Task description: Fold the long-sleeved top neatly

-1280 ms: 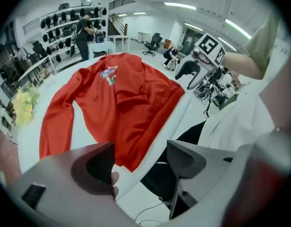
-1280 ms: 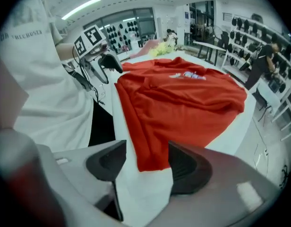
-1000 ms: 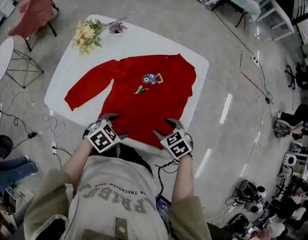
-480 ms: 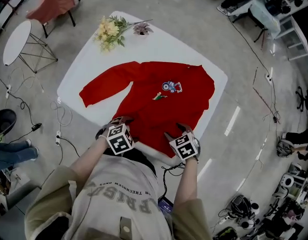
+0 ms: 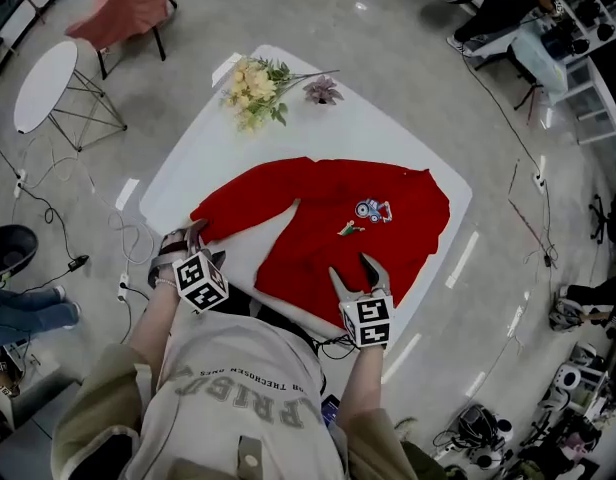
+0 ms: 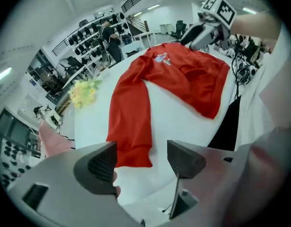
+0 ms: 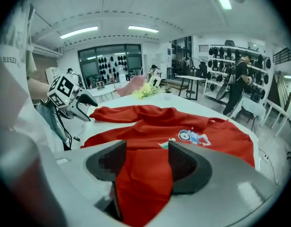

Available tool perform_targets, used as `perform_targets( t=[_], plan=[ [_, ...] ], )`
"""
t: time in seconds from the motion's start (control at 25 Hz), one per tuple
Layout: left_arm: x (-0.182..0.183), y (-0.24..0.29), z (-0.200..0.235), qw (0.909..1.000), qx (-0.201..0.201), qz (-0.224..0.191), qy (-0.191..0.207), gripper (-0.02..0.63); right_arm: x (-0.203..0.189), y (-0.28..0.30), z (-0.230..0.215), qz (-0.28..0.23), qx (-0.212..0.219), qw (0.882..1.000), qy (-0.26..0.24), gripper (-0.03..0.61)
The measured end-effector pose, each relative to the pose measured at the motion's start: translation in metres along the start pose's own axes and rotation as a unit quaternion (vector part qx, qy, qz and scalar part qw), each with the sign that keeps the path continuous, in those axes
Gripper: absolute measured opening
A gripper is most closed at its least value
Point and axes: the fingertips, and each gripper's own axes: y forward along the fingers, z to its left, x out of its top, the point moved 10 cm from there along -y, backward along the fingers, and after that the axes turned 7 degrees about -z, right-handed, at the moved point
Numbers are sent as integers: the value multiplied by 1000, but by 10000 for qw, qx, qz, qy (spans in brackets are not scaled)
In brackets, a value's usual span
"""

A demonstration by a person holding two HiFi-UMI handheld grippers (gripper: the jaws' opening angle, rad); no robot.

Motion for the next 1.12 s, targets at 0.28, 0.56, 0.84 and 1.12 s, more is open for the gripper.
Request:
perform_targets(
  t=[0.28, 0.56, 0.84, 1.12],
  plan=[
    [-21, 17, 19, 9965, -258, 168, 779, 251, 26, 24, 16, 125, -317, 9994, 95, 265],
    [9, -11, 30, 9923, -1113, -362, 394, 43, 12, 2, 11, 226, -855, 9952, 417, 265],
    [112, -65, 0, 9634, -2049, -1572, -717, 40, -29, -46, -24, 335, -1133, 9905, 707, 265],
    [197, -58, -96, 9598, -1990, -1835, -737, 40, -58, -88, -73, 335, -653, 9964, 434, 265]
  ],
)
